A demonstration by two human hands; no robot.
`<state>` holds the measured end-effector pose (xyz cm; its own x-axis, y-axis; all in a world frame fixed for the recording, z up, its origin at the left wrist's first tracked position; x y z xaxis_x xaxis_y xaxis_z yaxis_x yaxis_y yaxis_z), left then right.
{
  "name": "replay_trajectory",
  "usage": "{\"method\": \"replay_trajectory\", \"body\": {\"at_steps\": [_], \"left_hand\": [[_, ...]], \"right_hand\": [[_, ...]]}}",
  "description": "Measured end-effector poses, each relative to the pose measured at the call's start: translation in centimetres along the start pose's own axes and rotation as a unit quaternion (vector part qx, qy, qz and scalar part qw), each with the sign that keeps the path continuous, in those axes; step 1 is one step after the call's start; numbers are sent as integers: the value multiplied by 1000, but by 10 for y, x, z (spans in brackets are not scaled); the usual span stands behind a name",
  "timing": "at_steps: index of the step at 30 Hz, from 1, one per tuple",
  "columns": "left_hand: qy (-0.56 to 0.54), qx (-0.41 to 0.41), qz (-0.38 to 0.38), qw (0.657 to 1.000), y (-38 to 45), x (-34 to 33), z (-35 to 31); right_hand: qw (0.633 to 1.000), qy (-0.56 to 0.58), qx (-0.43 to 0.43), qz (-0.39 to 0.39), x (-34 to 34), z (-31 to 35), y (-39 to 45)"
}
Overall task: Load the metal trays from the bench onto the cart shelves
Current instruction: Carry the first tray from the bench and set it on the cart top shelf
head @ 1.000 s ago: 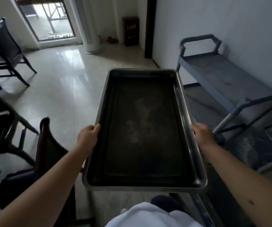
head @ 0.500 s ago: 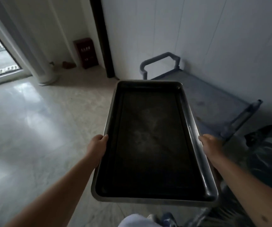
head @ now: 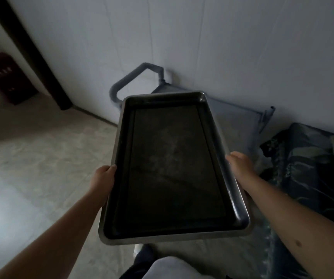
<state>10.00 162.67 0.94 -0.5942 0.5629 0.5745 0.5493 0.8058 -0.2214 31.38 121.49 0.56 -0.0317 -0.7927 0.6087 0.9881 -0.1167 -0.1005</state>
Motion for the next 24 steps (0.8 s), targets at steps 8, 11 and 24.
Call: {"method": "replay_trajectory", "body": {"at_steps": [8, 11, 24], "left_hand": [[24, -16, 74, 997, 107, -29, -50], [38, -6, 97, 995, 127, -40, -60], [-23, 80, 39, 996, 138, -108, -85]], "right_hand": [[995, -20, -70, -70, -41, 24, 41], [995, -20, -81, -59, -52, 29, 60], [999, -38, -27, -4, -75, 27, 190]]}}
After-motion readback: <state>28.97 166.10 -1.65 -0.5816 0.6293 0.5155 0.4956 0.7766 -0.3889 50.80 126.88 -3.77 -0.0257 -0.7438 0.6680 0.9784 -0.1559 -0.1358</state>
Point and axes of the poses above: each hand's wrist, its own y-axis towards the middle knuckle, its own x-axis out of the back of the hand, z = x × y, the point moved 6 cm from there along y, towards the middle knuckle, and after that the axes turned 9 degrees about -z, right-handed, at the moved point
